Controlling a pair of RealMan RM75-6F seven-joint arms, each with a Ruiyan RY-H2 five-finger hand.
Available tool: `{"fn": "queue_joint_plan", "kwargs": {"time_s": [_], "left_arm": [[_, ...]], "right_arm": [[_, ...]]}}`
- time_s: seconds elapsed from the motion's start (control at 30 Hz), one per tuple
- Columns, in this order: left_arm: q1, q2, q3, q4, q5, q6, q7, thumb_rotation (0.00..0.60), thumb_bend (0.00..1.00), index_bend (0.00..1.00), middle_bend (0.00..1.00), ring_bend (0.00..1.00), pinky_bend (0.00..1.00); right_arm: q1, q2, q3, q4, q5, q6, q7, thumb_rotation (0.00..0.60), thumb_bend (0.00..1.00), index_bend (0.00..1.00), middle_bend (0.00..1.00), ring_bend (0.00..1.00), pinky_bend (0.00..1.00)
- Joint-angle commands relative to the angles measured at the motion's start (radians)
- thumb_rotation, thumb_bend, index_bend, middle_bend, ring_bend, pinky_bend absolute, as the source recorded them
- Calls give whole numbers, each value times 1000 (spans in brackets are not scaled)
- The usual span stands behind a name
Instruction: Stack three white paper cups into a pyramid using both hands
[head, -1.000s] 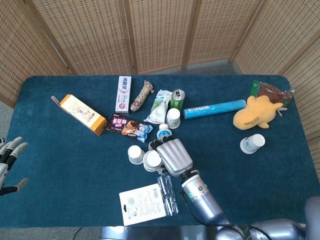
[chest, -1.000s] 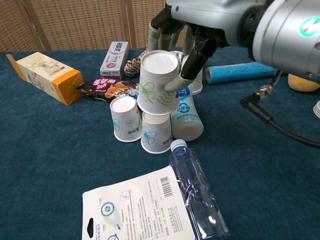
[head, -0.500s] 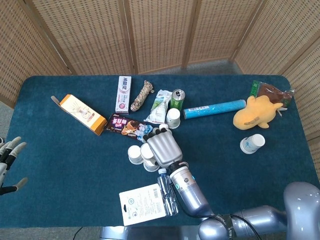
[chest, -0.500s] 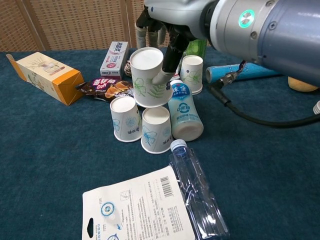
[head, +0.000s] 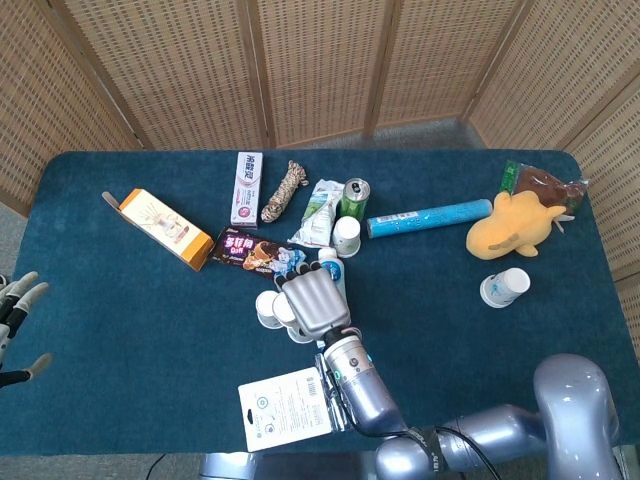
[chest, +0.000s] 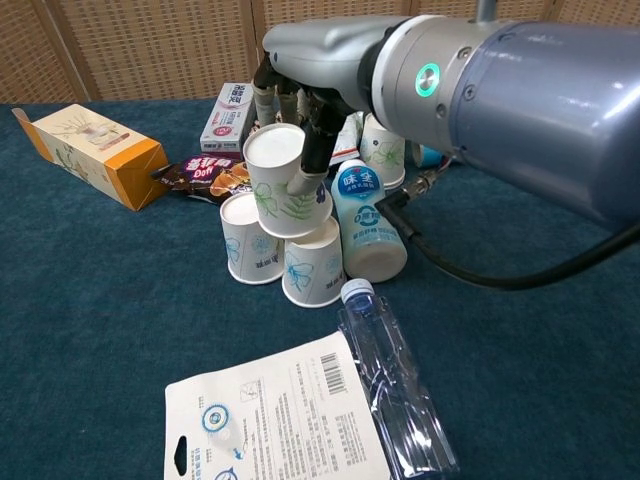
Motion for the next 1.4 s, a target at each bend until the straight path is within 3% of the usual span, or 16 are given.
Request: {"fn": "queue_joint_plan", "kwargs": {"time_s": [0.03, 1.2, 1.4], "left_arm": [[0, 1, -1, 3, -2, -1, -3, 600, 308, 0, 0, 0, 0], [-3, 3, -2, 6, -5, -13, -13, 600, 309, 0, 0, 0, 0], [-3, 4, -3, 7, -6, -12, -18, 600, 308, 0, 0, 0, 0]], "right_arm": [[7, -2, -2, 4, 11, 8, 2, 600, 272, 383, 448, 278, 359], [81, -28, -5, 17, 68, 61, 30, 600, 274, 382, 448, 278, 359], [82, -21, -11, 18, 68, 63, 34, 600, 207, 344, 428, 278, 359]]}}
